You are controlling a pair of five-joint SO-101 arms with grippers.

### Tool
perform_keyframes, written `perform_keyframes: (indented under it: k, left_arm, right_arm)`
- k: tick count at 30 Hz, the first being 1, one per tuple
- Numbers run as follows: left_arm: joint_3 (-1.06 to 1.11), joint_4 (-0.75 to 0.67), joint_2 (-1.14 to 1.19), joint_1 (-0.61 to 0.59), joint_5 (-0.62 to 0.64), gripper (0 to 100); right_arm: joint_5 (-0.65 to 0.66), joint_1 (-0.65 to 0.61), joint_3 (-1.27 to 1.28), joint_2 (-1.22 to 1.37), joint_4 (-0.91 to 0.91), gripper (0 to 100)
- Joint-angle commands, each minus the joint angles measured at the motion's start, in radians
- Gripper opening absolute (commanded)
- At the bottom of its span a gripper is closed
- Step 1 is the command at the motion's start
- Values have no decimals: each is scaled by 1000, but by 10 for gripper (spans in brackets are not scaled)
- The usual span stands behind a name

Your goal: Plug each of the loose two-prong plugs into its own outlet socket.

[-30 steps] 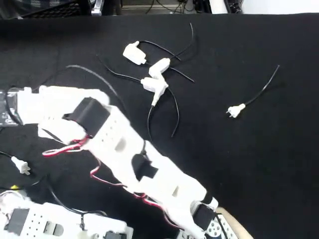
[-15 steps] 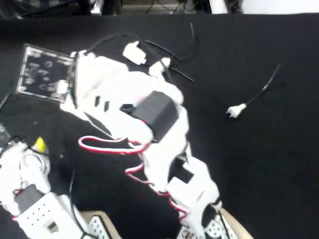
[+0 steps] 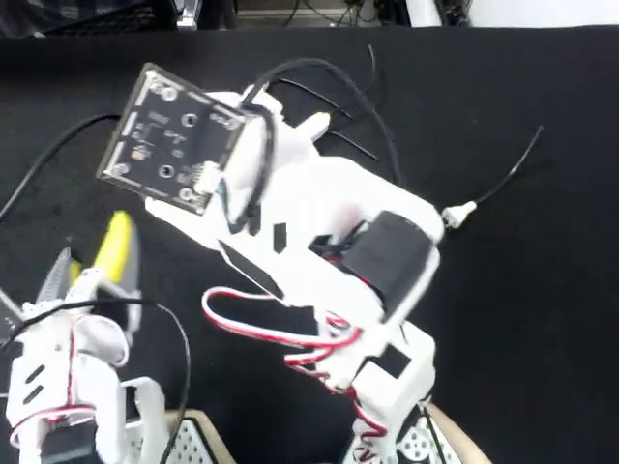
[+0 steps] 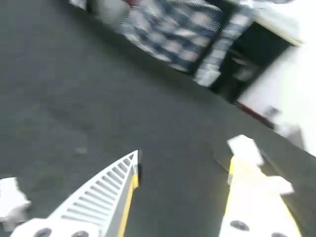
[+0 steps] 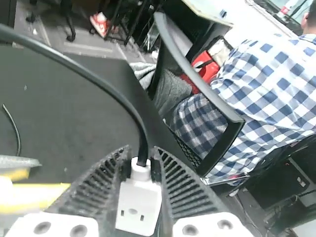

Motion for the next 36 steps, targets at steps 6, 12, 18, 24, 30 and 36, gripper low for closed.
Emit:
perform_keyframes:
  k: [6, 12, 18, 24, 30, 36]
  left_arm:
    - [-30, -252, -20, 404, 20, 288]
    - [99, -575, -17, 392, -29, 205]
    - [223, -717, -17, 455, -107, 181]
    - [228, -741, -17, 455, -107, 181]
    - [243, -733, -17, 466, -112, 181]
    - [269, -732, -17, 647, -195, 178]
  right_arm:
    - [-63, 11, -21, -54, 41, 12]
    - [-60, 11, 168, -124, 41, 12]
    - [-58, 9, 437, -246, 38, 12]
    - [-54, -18, 604, -325, 35, 12]
    - [3, -52, 621, -375, 17, 12]
    - [37, -69, 615, -328, -37, 12]
